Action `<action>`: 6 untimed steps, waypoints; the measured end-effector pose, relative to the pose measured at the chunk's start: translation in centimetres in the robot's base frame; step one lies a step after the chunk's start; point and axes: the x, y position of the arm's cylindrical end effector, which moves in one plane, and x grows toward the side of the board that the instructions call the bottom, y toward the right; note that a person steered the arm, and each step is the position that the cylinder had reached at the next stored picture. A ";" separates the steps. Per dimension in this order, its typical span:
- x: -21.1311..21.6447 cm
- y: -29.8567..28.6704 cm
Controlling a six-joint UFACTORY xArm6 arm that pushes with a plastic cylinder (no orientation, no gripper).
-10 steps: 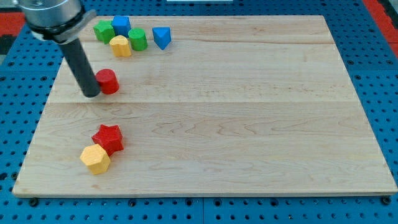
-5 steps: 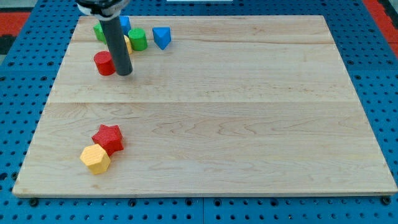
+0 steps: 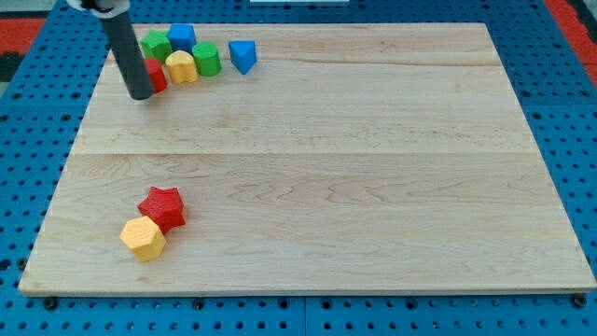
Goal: Place the red circle into the heart to the left
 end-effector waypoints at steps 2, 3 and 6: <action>-2.6 2.6; -4.2 5.1; -1.8 6.4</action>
